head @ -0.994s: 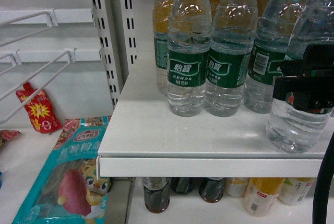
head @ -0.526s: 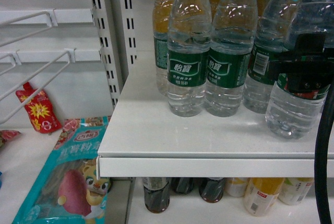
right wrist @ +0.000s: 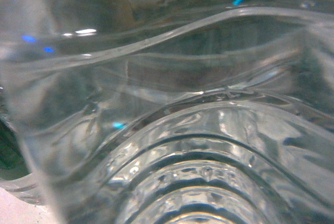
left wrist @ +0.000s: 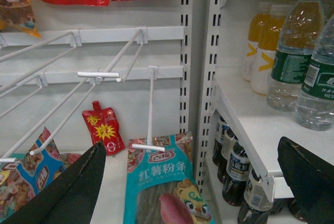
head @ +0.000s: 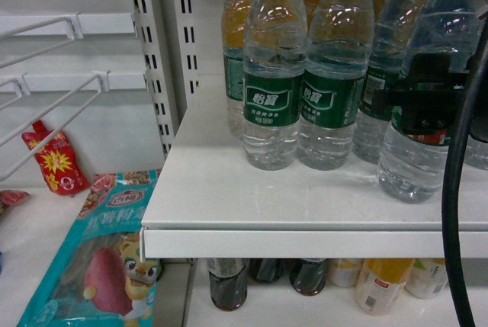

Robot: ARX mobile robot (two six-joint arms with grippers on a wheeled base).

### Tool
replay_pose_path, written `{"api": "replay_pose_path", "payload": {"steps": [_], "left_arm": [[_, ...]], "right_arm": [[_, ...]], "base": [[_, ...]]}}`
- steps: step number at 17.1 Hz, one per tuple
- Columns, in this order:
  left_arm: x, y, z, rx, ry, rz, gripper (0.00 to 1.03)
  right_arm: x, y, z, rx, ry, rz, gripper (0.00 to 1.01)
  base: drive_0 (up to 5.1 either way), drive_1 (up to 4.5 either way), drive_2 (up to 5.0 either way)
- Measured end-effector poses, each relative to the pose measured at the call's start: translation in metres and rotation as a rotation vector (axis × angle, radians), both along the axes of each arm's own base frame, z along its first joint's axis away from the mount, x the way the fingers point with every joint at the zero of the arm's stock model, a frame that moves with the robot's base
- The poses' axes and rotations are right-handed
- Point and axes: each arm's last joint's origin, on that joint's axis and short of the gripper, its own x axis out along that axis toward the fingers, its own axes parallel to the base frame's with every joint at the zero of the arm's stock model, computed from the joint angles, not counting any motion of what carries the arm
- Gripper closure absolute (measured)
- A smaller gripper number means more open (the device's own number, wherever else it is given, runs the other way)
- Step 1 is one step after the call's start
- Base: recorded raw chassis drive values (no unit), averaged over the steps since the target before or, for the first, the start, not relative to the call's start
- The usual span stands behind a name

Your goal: Move water from second to third shelf

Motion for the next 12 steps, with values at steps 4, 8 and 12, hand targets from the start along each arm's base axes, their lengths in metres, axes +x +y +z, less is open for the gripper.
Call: {"api": "replay_pose_path", "payload": {"steps": [4,8,12], "left_arm": [[0.0000,0.0000,0.0000,0.000,0.000,0.000,0.05],[0.0000,0.0000,0.0000,0.000,0.000,0.000,0.05],[0.0000,0.0000,0.0000,0.000,0.000,0.000,0.05]], "right_arm": [[0.0008,0.0017,-0.0017,-0.002,-0.002,-0.003,0.60],[0.0015,0.0001,-0.0024,0.003,0.001,0.011,0.37],[0.0024,-0.0008,-0.0003,0.015,-0.019,0.024,0.04]], "base": [[0.0,0.00,0.0],[0.0,0.00,0.0],[0.0,0.00,0.0]]}}
